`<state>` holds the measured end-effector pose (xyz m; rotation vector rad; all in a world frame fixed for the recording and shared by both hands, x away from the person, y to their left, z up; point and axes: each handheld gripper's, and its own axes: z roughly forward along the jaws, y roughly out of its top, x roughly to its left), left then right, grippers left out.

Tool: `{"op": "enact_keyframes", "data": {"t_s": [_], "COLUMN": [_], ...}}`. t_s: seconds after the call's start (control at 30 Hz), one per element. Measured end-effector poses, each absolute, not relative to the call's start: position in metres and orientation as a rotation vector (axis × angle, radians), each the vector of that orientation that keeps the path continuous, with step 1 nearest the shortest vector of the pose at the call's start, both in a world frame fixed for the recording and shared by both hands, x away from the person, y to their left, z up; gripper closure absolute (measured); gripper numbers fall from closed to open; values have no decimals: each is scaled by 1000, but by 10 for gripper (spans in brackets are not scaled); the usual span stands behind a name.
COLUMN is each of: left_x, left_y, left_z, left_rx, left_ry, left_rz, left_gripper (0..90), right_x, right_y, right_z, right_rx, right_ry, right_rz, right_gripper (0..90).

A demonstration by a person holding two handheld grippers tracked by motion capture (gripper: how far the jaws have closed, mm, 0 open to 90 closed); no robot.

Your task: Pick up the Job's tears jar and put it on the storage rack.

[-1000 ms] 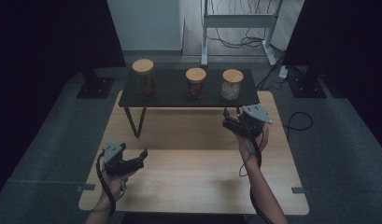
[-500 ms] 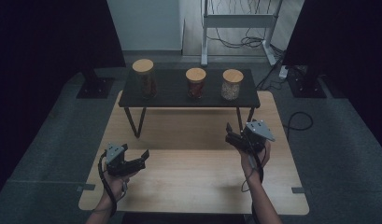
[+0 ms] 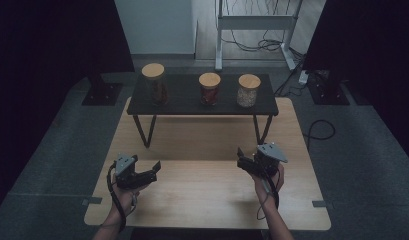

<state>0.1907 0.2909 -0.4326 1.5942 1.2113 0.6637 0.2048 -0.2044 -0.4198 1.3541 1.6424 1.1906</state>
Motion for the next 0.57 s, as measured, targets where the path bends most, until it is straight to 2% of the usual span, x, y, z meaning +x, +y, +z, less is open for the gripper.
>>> {"op": "enact_keyframes", "data": {"t_s": [0.57], "left_x": [190], "left_y": [295], "left_z": [-432], "left_rx": [1554], "left_ry": [1209], "left_rz": [640], "left_gripper": [39], "right_x": [198], "right_y": [-209], "right_z": [-425], "right_rx": [1342], "right_ry": [1623], "right_rz": [1234], "right_gripper": [58]}}
